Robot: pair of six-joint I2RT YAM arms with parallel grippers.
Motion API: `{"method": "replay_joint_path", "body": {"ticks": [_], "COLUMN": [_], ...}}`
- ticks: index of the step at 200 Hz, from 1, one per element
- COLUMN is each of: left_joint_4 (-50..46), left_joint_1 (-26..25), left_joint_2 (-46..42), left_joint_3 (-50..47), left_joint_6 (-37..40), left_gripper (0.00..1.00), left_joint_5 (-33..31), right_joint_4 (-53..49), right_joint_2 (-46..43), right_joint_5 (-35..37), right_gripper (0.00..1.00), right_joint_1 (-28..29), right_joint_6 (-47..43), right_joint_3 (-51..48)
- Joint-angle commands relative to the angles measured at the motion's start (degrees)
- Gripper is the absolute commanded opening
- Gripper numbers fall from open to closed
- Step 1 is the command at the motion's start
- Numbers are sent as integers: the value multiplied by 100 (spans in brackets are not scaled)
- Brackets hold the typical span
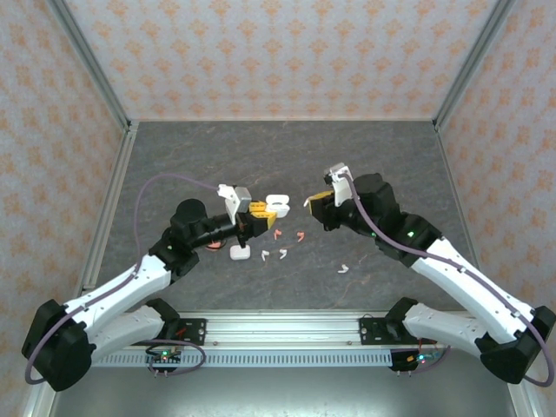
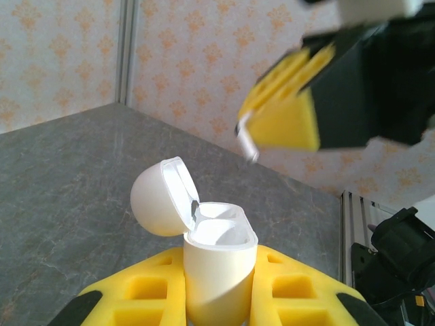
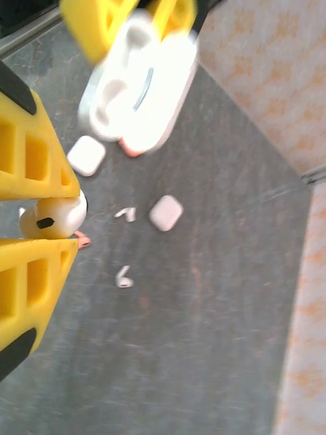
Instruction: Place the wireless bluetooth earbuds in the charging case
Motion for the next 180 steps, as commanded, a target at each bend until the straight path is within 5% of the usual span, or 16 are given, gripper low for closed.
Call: {"method": "replay_joint_path", "body": {"ticks": [1, 73, 180], "left_joint_4": [579, 432, 292], "left_joint_1": [-37, -54, -111], "left_joint_2": [111, 255, 264], "left_joint_3": [65, 209, 286], "left_joint_6": [-129, -91, -7], "left_gripper": [0, 0, 0], "left_joint_5": [349, 637, 612], "right_joint_4": [-221, -202, -40], "right_joint_2": [-45, 625, 1052], "right_joint_5": [-192, -323, -486], "right_gripper": [16, 16, 15], "right_joint_1": [104, 614, 713], "right_joint_6": [-782, -1748, -1797], "right_joint_3": [376, 960, 954]}}
